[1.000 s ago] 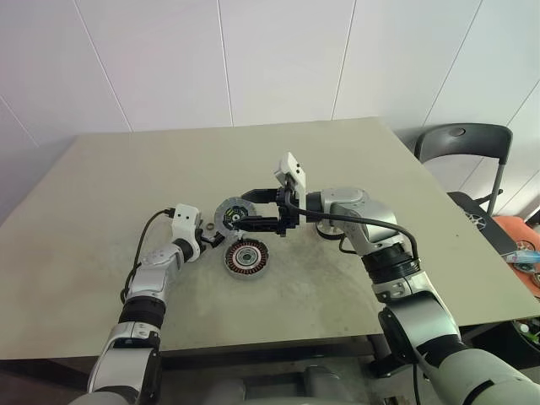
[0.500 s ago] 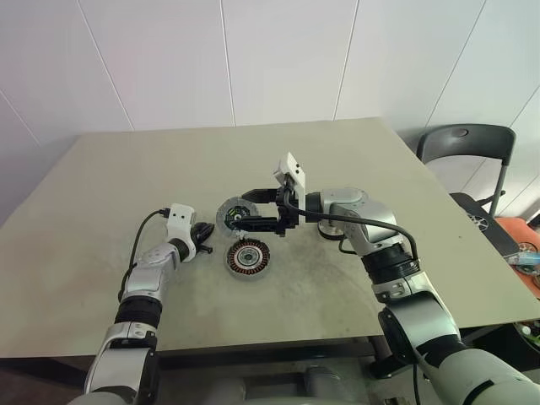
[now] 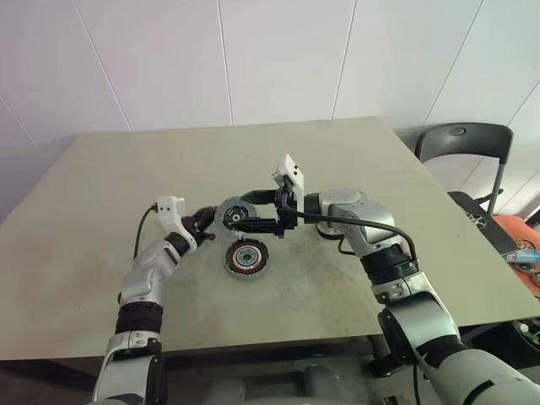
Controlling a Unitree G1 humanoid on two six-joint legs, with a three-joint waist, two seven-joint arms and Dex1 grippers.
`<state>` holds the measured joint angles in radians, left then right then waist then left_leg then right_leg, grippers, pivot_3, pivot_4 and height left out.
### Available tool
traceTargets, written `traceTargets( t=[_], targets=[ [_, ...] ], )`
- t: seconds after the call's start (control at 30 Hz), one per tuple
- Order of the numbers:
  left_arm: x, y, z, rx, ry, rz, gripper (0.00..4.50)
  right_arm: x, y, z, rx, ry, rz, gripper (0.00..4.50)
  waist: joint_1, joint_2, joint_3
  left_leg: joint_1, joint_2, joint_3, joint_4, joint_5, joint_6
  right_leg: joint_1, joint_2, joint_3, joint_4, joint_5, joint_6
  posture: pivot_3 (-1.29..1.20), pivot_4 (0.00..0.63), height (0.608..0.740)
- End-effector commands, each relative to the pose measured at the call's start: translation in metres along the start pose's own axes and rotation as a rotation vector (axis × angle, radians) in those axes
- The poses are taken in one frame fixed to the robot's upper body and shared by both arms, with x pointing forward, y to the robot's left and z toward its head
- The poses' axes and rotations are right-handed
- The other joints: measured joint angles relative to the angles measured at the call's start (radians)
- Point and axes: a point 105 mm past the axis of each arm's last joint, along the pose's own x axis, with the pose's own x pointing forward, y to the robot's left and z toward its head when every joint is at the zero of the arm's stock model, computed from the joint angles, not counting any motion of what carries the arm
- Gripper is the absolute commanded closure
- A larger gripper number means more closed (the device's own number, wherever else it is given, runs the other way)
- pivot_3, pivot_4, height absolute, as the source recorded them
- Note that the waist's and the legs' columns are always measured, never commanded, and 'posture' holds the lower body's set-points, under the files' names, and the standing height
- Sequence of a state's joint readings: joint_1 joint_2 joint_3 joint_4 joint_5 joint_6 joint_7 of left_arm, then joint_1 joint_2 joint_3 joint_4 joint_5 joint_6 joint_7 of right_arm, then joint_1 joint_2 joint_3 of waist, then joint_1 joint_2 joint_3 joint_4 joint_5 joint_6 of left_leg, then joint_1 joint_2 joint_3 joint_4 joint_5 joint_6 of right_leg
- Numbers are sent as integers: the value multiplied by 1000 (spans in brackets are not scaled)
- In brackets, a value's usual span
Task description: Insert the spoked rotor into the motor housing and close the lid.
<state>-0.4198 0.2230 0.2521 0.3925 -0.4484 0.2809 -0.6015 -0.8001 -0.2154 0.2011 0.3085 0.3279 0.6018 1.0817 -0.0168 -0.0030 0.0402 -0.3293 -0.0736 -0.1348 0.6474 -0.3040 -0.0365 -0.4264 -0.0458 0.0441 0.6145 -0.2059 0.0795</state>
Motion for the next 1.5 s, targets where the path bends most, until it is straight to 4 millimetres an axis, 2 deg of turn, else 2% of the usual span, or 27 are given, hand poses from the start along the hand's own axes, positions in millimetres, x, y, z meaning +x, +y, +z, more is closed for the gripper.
traceTargets(
  t=[0.03,0.2,0.33,0.63,0.7,0.87,0.93,1.03,1.2,1.3,1.4,1.5],
  targets=[
    [-1,-8,21,-18,-77,-47,3834,1,2,12,-43,-32,9,0,2,0,0,0,0,0,0,0,0,0,0,0,0,0,0,0,0,740],
    [-3,-14,33,-50,-124,-84,3834,1,2,11,-42,-29,5,0,3,0,0,0,0,0,0,0,0,0,0,0,0,0,0,0,0,740],
    [-6,-27,44,-83,-171,-176,3834,-1,1,10,-42,-28,0,0,2,0,0,0,0,0,0,0,0,0,0,0,0,0,0,0,0,740],
    [-29,-49,57,97,-177,-351,3834,-11,8,-2,-46,22,56,0,2,0,0,0,0,1,0,0,0,0,0,0,0,0,0,0,0,740],
    [-34,-55,50,173,-114,-398,3834,-14,8,-5,-49,41,54,0,1,0,0,0,0,1,0,0,0,0,1,0,0,0,0,0,0,740],
    [-37,-51,19,333,77,-404,3834,-22,-2,-28,-92,180,7,0,3,0,0,2,0,2,0,0,0,2,1,1,-1,-1,1,0,0,740],
    [-37,-54,15,322,85,-421,3834,-24,-3,-28,-89,180,1,0,3,0,0,1,0,2,1,0,0,2,1,1,-1,-2,3,0,0,740],
    [-34,-48,0,369,154,-392,3834,-25,-7,-29,-85,182,-21,0,4,0,0,2,0,2,1,0,0,2,1,1,-1,-2,3,0,0,740],
    [-28,-44,-12,371,196,-366,3834,-25,-7,-32,-82,194,-31,0,4,0,0,1,0,1,0,0,0,2,1,1,-1,-1,1,0,0,740],
    [-26,-52,-20,370,216,-399,3834,-26,-9,-36,-80,208,-44,0,4,0,0,1,0,1,0,0,0,2,1,1,-1,-1,1,0,0,740],
    [-24,-64,-19,336,193,-447,3834,-26,-8,-39,-76,211,-48,0,5,0,0,1,0,1,0,0,0,2,1,1,-1,0,0,0,0,740],
    [-25,-67,-23,317,217,-468,3834,-27,-10,-42,-77,226,-67,0,4,0,0,1,0,1,0,0,0,2,1,1,-1,0,0,0,0,740]
  ],
)
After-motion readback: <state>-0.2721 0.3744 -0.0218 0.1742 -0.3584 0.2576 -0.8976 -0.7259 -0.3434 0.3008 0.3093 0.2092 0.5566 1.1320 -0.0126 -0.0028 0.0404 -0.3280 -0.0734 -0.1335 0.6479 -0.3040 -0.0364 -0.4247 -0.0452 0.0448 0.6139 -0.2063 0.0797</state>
